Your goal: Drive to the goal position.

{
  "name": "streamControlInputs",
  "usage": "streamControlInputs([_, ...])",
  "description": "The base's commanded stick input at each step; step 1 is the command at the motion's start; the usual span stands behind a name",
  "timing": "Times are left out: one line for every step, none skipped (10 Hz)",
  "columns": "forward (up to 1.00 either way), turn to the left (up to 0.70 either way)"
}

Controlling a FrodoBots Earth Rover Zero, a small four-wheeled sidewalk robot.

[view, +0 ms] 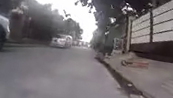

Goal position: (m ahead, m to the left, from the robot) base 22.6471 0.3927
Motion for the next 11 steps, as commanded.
streamControlInputs([1.0,0.0])
streamControlInputs([1.0,0.0])
streamControlInputs([1.0,0.0])
streamControlInputs([1.0,-0.15])
streamControlInputs([1.0,-0.32])
streamControlInputs([1.0,-0.4])
streamControlInputs([1.0,-0.26])
streamControlInputs([1.0,-0.1])
streamControlInputs([1.0,0.0])
streamControlInputs([1.0,0.0])
streamControlInputs([1.0,0.0])
